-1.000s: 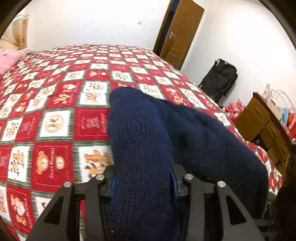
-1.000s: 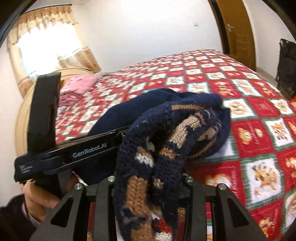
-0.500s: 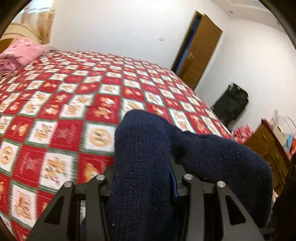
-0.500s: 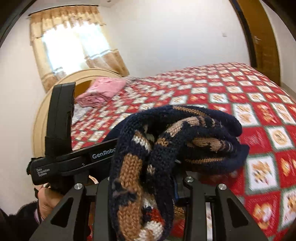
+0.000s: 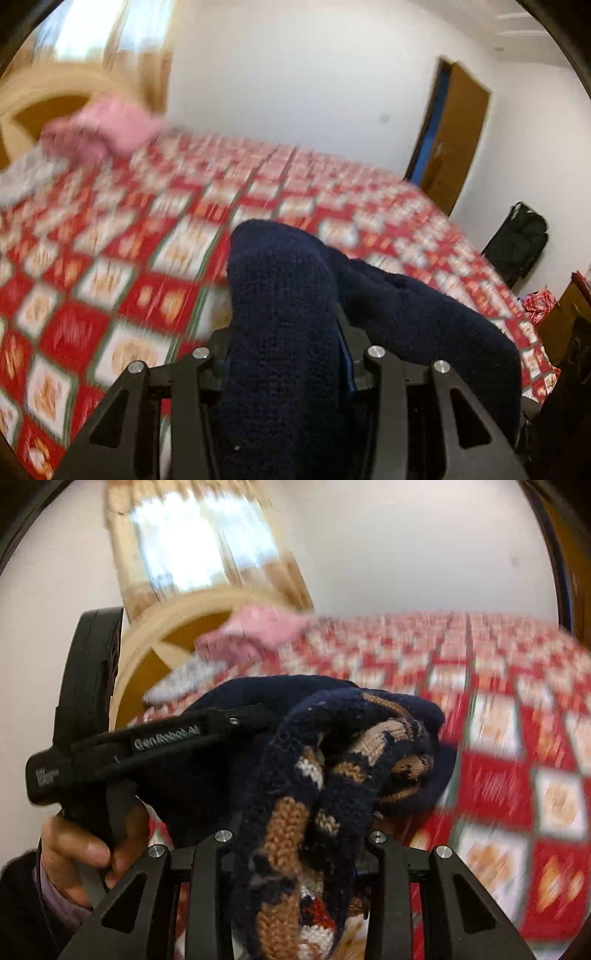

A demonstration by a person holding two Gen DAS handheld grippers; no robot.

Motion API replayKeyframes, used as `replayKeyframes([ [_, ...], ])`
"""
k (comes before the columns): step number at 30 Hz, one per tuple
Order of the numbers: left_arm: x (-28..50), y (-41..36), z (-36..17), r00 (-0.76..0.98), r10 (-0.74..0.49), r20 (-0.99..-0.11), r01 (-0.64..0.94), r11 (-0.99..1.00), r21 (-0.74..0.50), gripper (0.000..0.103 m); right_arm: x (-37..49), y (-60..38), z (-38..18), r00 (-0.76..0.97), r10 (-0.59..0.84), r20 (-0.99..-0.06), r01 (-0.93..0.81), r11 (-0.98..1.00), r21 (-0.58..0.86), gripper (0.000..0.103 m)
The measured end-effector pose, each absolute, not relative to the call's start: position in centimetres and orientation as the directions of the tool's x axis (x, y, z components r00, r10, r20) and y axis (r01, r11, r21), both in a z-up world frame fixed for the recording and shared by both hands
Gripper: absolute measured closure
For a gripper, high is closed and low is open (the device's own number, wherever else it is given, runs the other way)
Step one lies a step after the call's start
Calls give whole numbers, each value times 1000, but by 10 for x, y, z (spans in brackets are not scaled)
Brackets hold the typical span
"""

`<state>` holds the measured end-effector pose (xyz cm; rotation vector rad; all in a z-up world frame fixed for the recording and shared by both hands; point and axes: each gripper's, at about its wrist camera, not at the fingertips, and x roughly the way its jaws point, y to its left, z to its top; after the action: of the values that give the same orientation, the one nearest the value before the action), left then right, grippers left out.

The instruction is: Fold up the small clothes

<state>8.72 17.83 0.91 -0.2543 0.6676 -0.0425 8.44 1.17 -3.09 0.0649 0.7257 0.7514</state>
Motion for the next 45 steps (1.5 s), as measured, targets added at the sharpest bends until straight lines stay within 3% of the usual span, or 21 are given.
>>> replayKeyframes([
  [3,84,206,-43,704,-144,-696,-124,939,-320,59,73,17,-62,458,614,-643,-570,757,318,68],
  [6,72,208,-59,706,-152,-692,-112,940,-321,57,69,12,-80,447,585,-677,-533,781,324,68],
  [11,71,199,-61,691,-130,-711,-114,952,-284,49,78,-16,-99,385,655,-650,-439,750,495,67],
  [21,68,180,-51,642,-66,-764,-109,978,-177,49,68,-39,-78,462,531,-710,-349,845,406,68],
  [27,60,163,-48,629,-22,-777,-64,995,-79,49,52,-65,-82,423,533,-733,-323,844,427,68],
  [32,61,163,-49,630,-7,-777,-64,996,-61,49,46,-63,-75,407,569,-715,-342,820,458,68],
  [35,61,165,-49,631,-10,-776,-61,996,-63,48,47,-70,-49,453,605,-655,-359,796,487,67],
  [37,62,168,-50,632,-18,-775,-65,995,-77,48,56,-83,-30,507,612,-607,-338,789,513,44],
  [38,62,168,-50,633,-21,-774,-66,995,-80,47,67,-90,-23,523,619,-586,-318,780,539,18],
  [39,62,168,-51,636,-23,-771,-61,995,-80,47,80,-96,-19,527,640,-559,-306,757,578,11],
  [41,61,168,-51,641,-29,-767,-52,995,-81,47,112,-98,-19,522,663,-537,-279,728,627,11],
  [45,59,175,-53,648,-74,-758,-37,991,-128,46,177,-82,-41,478,640,-602,-210,749,629,11],
])
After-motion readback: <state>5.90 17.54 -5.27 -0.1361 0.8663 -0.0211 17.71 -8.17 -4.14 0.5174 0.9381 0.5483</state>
